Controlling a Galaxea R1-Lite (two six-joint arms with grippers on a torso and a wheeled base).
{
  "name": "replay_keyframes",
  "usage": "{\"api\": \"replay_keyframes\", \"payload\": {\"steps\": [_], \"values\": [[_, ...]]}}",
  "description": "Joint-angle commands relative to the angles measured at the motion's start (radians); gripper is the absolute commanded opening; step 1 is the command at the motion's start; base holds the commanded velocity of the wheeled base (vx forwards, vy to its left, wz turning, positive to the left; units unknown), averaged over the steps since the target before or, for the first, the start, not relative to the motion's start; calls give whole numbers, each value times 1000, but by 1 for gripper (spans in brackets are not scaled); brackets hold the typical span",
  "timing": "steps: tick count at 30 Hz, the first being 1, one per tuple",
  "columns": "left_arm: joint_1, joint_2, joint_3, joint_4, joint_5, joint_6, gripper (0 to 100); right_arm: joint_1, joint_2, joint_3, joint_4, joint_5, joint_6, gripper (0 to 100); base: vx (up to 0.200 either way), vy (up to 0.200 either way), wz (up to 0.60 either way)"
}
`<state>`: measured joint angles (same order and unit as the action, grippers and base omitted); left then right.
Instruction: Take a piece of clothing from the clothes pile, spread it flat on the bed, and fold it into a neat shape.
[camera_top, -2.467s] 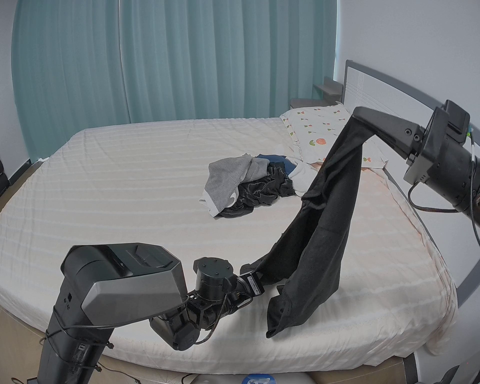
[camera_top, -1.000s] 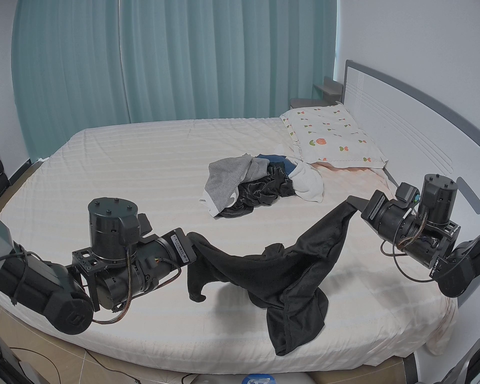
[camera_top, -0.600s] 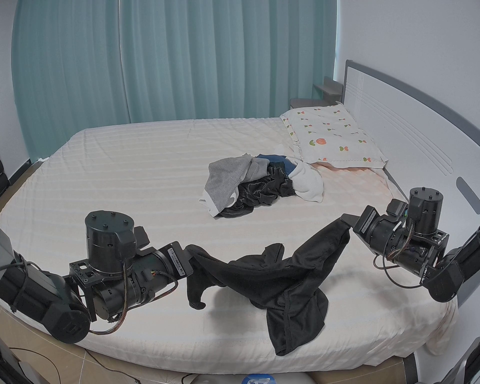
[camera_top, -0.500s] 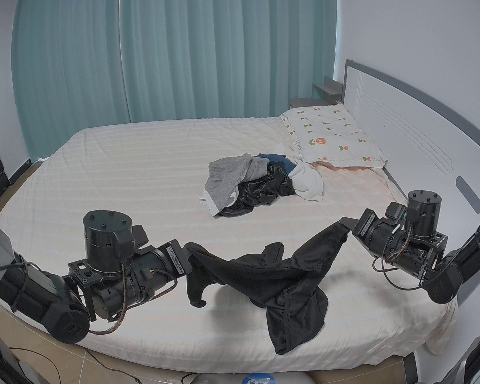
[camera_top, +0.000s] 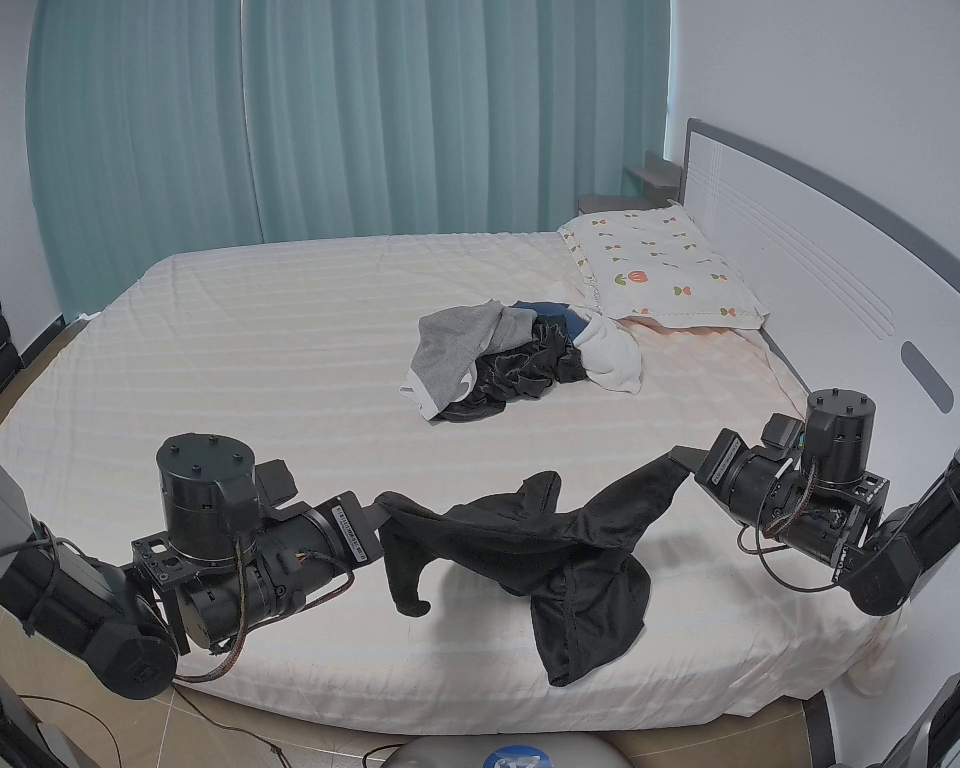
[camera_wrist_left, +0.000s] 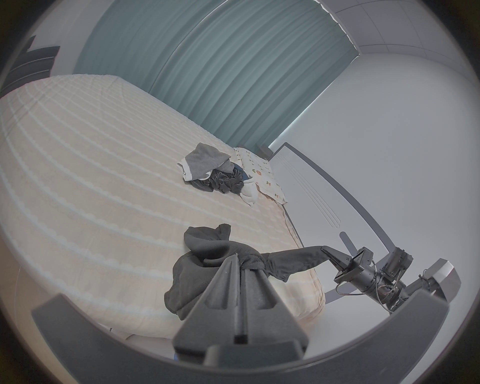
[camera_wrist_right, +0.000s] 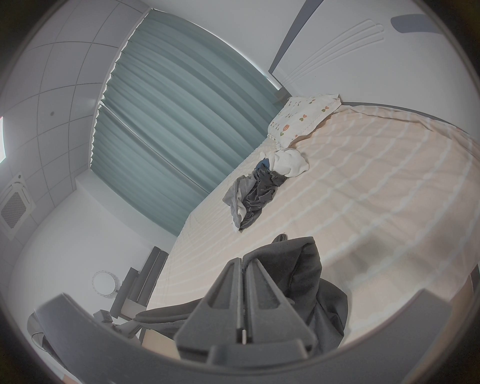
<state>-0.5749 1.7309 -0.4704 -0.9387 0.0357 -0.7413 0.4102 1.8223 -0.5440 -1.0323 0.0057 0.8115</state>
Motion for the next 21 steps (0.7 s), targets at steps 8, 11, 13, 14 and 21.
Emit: {"api": "replay_keyframes", "payload": {"steps": [8, 11, 13, 14, 21], "values": [[0, -2, 4, 1, 15, 0, 0, 15, -9, 6, -2, -3, 0, 0, 0, 50, 0], [9, -11, -4, 3, 15, -1, 0, 18, -9, 6, -3, -4, 0, 0, 0, 200, 0], [15, -34, -4, 11, 15, -1, 0, 19, -9, 6, -3, -4, 0, 0, 0, 200, 0], [15, -36, -2, 12, 15, 0, 0, 19, -9, 6, -3, -4, 0, 0, 0, 200, 0], [15, -63, 4, 14, 47, 3, 0, 21, -26, 4, -5, -50, -6, 0, 0, 200, 0]]}}
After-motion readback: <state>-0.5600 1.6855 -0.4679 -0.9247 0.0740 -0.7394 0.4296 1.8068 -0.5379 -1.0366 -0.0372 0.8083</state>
